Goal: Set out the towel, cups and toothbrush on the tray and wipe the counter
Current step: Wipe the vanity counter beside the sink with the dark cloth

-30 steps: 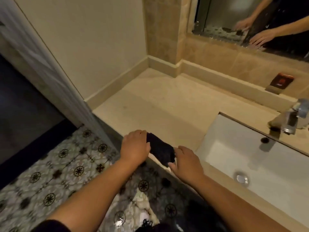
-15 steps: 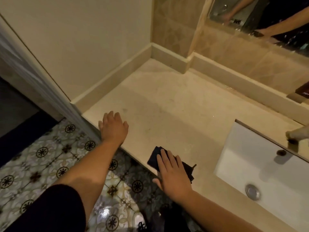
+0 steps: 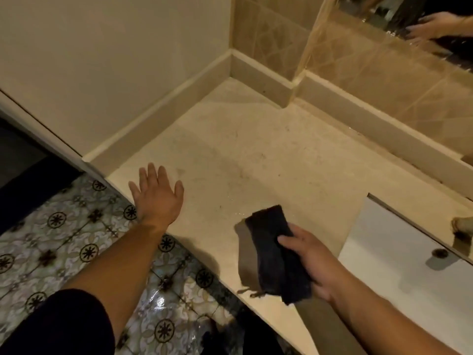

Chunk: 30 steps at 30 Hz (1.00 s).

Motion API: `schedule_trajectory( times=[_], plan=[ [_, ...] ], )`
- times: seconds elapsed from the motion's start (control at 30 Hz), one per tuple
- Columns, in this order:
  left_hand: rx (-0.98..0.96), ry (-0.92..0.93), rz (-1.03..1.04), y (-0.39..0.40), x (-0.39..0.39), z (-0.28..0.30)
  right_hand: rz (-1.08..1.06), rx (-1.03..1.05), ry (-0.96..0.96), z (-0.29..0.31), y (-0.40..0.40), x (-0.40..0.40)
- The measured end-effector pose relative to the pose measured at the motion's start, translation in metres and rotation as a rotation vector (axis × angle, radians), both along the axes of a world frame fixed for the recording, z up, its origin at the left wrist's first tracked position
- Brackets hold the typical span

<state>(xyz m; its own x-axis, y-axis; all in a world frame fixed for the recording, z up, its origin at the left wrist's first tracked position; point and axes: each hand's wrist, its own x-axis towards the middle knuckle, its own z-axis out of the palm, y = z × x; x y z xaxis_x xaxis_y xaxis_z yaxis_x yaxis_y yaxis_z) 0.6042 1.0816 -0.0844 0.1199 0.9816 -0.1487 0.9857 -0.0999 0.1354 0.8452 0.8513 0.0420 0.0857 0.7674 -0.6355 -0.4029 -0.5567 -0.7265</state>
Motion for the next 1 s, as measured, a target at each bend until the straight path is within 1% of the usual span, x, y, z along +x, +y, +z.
schedule_trajectory(
  times=[0.03,0.1,0.13,0.2,0.27,0.3,0.43,0.5,0.57,0.63,0.73,0.8,0.9,1.0],
  plan=[
    [0.005,-0.001,0.003,0.000,0.000,0.000,-0.045,0.043,-0.063,0.009,0.021,0.023],
    [0.004,0.021,0.019,0.001,0.001,-0.001,-0.104,0.116,-0.291,0.022,0.069,0.072],
    [0.005,0.030,0.030,0.003,0.002,-0.001,-0.116,0.138,-0.432,0.022,0.097,0.095],
    [0.039,-0.014,0.027,0.001,0.004,0.001,-0.108,0.171,-0.789,0.011,0.150,0.137],
    [0.073,-0.052,0.035,0.001,0.005,0.002,0.021,0.184,-1.122,-0.015,0.203,0.172],
    [0.069,-0.046,0.043,0.001,0.005,0.001,0.115,0.193,-1.250,-0.030,0.225,0.186],
    [0.084,0.006,0.023,0.004,0.004,-0.002,0.497,0.234,-1.557,-0.091,0.280,0.209],
    [0.105,0.023,0.004,0.004,0.003,-0.001,0.578,0.259,-1.685,-0.109,0.289,0.208],
    [0.107,0.034,-0.004,0.004,0.003,0.000,0.591,0.252,-1.753,-0.111,0.292,0.204],
    [0.098,0.035,-0.012,0.003,0.003,-0.001,0.633,0.274,-1.775,-0.108,0.286,0.195],
    [0.113,0.025,-0.009,0.003,0.002,-0.002,0.733,0.393,-1.710,-0.102,0.264,0.149],
    [0.113,0.007,0.002,0.003,0.001,-0.004,0.780,0.511,-1.633,-0.101,0.233,0.105],
    [0.101,-0.045,0.027,0.002,0.002,-0.005,0.818,0.679,-1.572,-0.106,0.166,0.041],
    [0.104,-0.065,0.025,0.000,0.003,-0.001,0.885,0.700,-1.471,-0.109,0.094,-0.018]
  ],
)
